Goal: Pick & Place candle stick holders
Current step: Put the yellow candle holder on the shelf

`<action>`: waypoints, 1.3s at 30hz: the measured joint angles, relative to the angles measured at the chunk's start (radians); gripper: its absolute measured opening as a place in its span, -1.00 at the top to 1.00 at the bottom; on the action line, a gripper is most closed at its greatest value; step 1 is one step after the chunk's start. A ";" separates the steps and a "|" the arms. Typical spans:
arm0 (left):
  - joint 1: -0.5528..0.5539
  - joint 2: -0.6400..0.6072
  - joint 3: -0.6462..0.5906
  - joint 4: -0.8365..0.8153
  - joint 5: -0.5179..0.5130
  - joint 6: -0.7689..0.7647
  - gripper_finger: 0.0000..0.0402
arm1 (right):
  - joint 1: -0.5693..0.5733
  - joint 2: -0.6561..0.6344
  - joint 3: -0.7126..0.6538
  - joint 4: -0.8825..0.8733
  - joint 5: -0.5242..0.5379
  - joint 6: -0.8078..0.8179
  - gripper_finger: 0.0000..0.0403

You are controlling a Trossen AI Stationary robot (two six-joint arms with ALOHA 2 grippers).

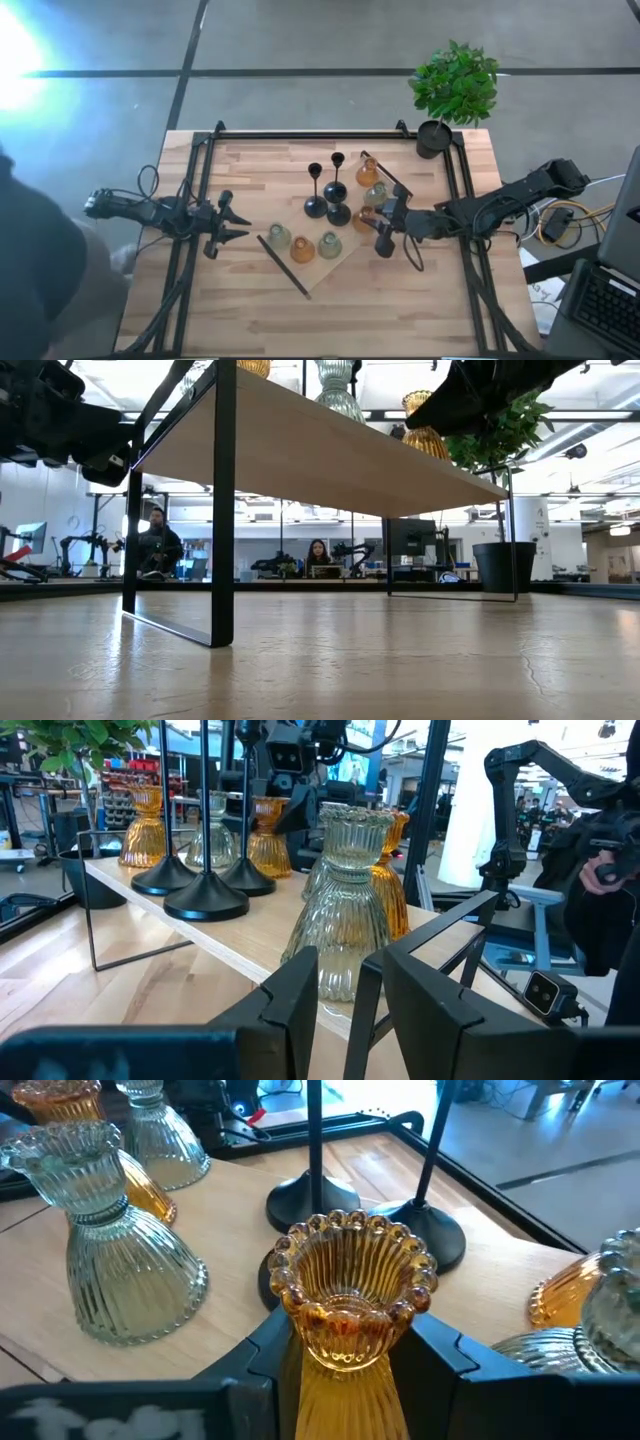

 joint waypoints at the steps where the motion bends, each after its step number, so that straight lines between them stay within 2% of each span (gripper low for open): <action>1: 0.000 0.000 0.000 0.000 0.000 0.000 0.40 | 0.001 0.000 -0.001 -0.002 0.007 0.000 0.44; 39: 0.000 0.000 0.000 0.000 0.000 0.000 0.40 | -0.013 0.003 -0.007 -0.047 0.040 0.036 0.44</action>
